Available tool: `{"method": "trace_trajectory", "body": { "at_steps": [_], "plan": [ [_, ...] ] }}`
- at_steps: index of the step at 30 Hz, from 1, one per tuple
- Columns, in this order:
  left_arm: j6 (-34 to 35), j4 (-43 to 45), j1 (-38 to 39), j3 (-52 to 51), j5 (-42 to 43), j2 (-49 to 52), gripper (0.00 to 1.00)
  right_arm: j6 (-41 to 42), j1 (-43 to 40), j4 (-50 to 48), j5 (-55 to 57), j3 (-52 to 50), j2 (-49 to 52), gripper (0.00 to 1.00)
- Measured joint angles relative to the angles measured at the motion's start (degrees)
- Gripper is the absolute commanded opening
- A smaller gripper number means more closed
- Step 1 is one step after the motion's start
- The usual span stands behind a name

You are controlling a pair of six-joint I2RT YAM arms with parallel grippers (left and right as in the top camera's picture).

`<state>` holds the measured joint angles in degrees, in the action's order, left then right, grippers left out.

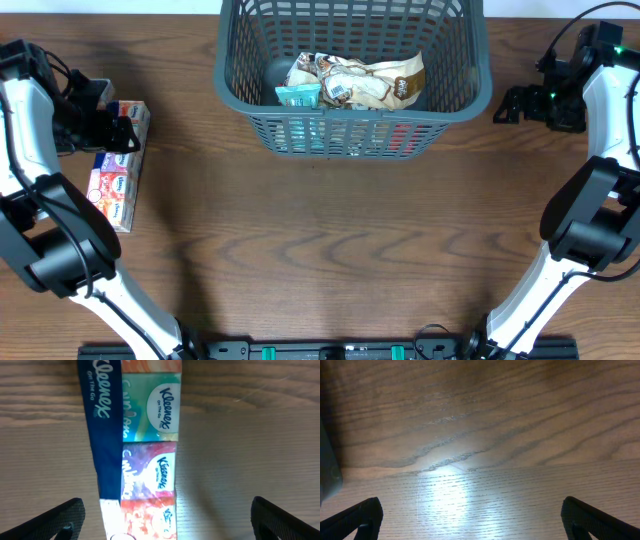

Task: Pack container
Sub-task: 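Close the left gripper on the tissue pack and lift it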

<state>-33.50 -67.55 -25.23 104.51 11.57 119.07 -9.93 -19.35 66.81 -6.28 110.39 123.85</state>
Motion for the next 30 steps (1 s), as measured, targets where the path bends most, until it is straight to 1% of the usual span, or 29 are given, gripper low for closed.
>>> {"method": "trace_trajectory", "body": {
  "at_steps": [10, 19, 25, 30],
  "plan": [
    [-1.1, 1.8, 0.0, 0.0, -2.2, 7.8, 0.99, 0.0, 0.0, 0.1, 0.2, 0.0, 0.0, 0.99],
    [-1.1, 2.7, 0.0, 0.0, -4.5, 10.4, 0.99, 0.0, 0.0, 1.1, 1.1, 0.0, 0.0, 0.99],
    [-1.1, 2.8, 0.0, 0.0, -4.6, 11.7, 0.99, 0.0, 0.0, 1.1, 3.1, 0.0, 0.0, 0.99],
    [-1.1, 4.6, 0.0, 0.0, -4.7, 11.7, 0.99, 0.0, 0.0, 1.1, 3.6, 0.0, 0.0, 0.99]
  ]
}}
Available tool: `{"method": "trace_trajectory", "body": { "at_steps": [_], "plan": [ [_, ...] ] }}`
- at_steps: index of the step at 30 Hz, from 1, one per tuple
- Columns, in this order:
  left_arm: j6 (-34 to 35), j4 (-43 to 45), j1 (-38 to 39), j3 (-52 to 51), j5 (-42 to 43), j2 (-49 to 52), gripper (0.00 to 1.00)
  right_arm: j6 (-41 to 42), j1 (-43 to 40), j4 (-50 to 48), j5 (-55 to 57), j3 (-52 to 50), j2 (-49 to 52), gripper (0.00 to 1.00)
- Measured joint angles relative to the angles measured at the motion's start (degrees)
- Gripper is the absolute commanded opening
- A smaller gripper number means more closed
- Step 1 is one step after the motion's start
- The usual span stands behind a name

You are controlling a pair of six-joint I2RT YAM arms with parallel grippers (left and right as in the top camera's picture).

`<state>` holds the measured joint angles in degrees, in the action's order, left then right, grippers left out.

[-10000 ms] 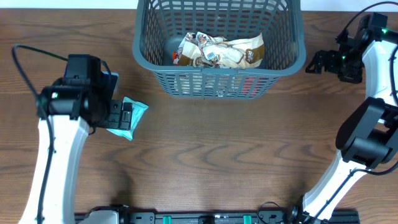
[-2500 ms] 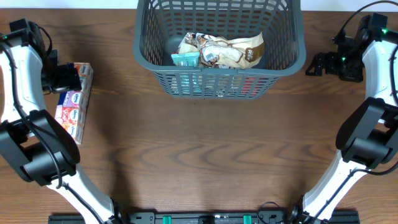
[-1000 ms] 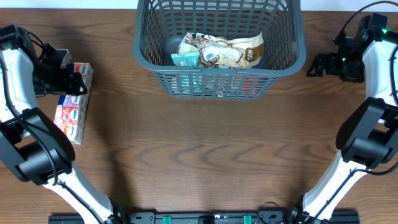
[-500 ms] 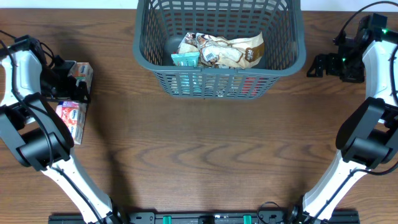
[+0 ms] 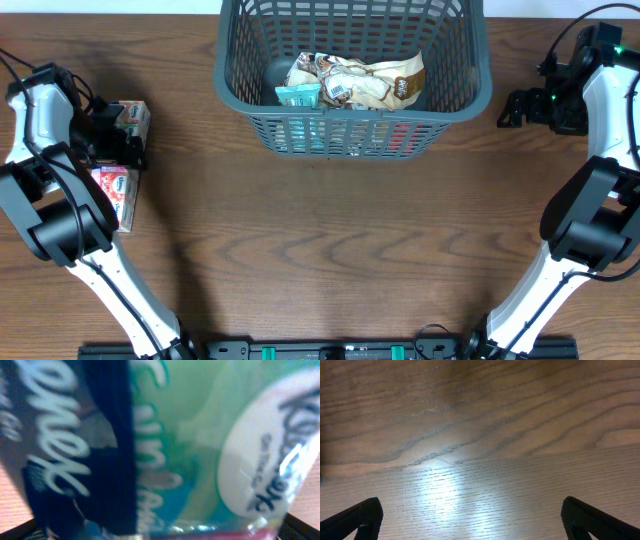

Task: Pack container
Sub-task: 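Close the left gripper on the tissue pack and lift it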

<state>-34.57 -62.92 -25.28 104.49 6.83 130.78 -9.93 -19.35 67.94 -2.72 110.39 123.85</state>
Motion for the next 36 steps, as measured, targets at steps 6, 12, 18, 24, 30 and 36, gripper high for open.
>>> {"method": "trace_trajectory", "body": {
  "at_steps": [6, 12, 18, 24, 30, 36],
  "plan": [
    [0.0, 0.8, 0.0, 0.0, 0.0, 0.0, 0.97, 0.0, 0.0, 0.0, 0.0, 0.0, 0.0, 0.99],
    [0.0, 3.3, 0.0, -0.2, -1.6, 0.0, 0.98, 0.0, 0.0, 0.0, 0.1, 0.0, 0.0, 0.99],
    [0.0, 6.3, 0.0, -3.6, -3.6, 0.0, 0.98, 0.0, 0.0, 0.5, 0.2, 0.0, 0.0, 0.99],
    [0.0, 7.8, 0.0, -5.5, -3.6, -1.0, 0.97, 0.0, 0.0, 0.6, 0.2, 0.0, 0.0, 0.99],
    [1.2, 7.6, 0.1, -5.7, -3.5, -1.2, 0.59, 0.0, 0.0, 0.7, 0.2, 0.0, 0.0, 0.99],
    [3.3, 7.5, 0.3, -5.7, -3.4, -2.0, 0.31, 0.0, 0.0, 0.6, 0.2, 0.0, 0.0, 0.99]
  ]
}}
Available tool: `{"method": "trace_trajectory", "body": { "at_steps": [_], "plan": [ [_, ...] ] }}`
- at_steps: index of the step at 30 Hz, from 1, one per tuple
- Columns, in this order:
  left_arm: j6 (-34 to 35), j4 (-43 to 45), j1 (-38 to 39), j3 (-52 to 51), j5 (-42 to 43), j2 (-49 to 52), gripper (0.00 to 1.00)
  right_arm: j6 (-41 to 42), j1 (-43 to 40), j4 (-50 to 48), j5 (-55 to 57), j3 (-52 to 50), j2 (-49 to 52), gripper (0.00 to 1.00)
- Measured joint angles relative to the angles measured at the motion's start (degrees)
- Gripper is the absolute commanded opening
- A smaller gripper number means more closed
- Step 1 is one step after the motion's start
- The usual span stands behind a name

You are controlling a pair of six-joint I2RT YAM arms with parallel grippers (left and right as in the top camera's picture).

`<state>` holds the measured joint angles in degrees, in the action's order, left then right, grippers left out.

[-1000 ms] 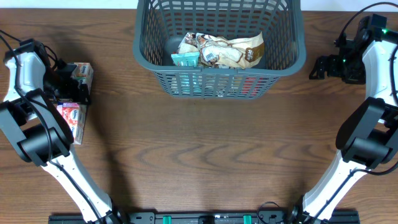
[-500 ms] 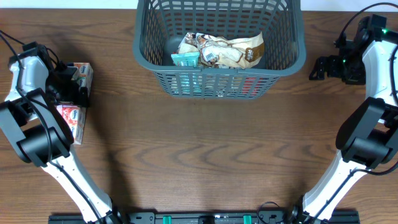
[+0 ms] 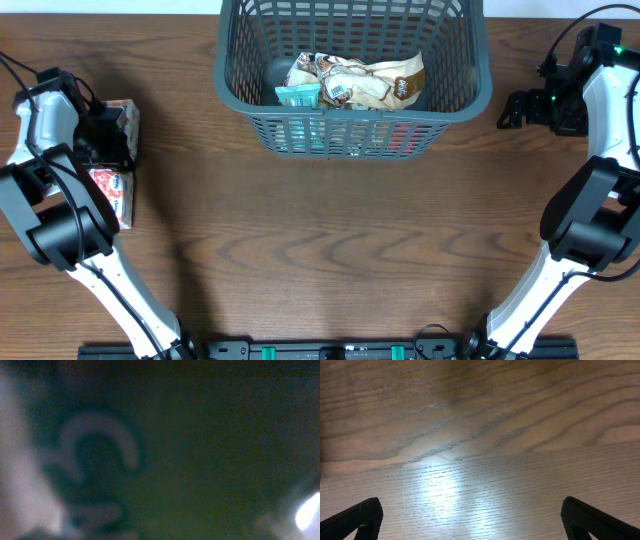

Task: Pack container
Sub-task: 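Close the left gripper on the tissue pack and lift it, then carry the tissue pack over the basket and release it inside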

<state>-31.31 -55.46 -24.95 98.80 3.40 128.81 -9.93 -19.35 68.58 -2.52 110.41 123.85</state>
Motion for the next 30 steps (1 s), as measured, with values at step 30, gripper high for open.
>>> {"method": "trace_trajectory", "body": {
  "at_steps": [30],
  "plan": [
    [14.5, 23.2, 23.3, 5.8, 0.1, -43.7, 0.06, 0.0, 0.0, -0.2, 0.0, 0.0, 0.0, 0.99]
  ]
}}
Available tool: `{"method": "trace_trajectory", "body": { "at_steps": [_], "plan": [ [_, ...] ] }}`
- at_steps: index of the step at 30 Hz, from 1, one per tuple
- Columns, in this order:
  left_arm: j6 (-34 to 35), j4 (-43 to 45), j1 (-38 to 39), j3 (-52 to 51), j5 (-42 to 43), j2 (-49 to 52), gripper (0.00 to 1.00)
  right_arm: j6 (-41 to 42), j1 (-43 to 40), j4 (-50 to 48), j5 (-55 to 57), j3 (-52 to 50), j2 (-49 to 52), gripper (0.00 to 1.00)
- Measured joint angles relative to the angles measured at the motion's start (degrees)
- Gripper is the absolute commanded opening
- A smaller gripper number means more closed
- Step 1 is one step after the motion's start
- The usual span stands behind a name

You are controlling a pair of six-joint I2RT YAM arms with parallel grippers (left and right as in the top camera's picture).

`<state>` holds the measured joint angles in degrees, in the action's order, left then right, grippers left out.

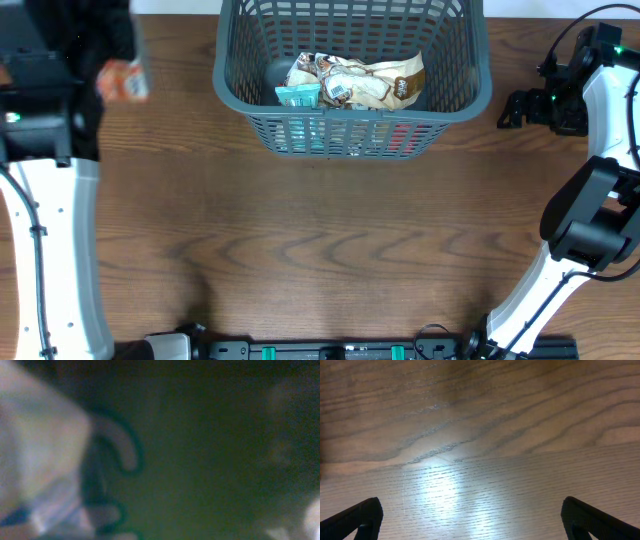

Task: Pack container
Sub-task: 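Carry the tissue pack over the basket and release it inside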

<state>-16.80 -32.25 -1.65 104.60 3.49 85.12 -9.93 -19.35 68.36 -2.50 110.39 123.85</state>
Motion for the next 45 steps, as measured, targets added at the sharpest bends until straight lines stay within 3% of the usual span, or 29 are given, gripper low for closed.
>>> {"method": "trace_trajectory", "body": {
  "at_steps": [4, 9, 17, 23, 28, 40, 45],
  "plan": [
    [-6.3, 4.9, 8.3, 1.2, 0.4, 0.4, 0.06, 0.0, 0.0, 0.3, 0.0, 0.0, 0.0, 0.99],
    [-20.9, 8.3, 18.2, 1.5, 1.2, 4.2, 0.06, 0.0, 0.0, 0.3, 0.0, 0.0, 0.0, 0.99],
    [-35.5, 15.6, 24.1, 1.5, 1.7, 14.1, 0.06, 0.0, 0.0, 0.9, 0.0, 0.0, 0.0, 0.99],
    [-38.8, 23.1, 24.2, 1.5, 1.9, 18.7, 0.06, 0.0, 0.0, 0.8, -0.4, 0.0, 0.0, 0.99],
    [-41.2, 23.7, 24.2, 1.5, 4.1, 20.9, 0.06, 0.0, 0.0, 0.6, -1.0, 0.0, 0.0, 0.99],
    [-43.1, 14.2, 26.7, 1.5, 5.6, 29.7, 0.06, 0.0, 0.0, -0.1, -1.6, 0.0, 0.0, 0.99],
    [-43.3, 10.9, 28.7, 1.5, 5.6, 31.3, 0.24, 0.0, 0.0, -0.1, -1.6, 0.0, 0.0, 0.99]
  ]
}}
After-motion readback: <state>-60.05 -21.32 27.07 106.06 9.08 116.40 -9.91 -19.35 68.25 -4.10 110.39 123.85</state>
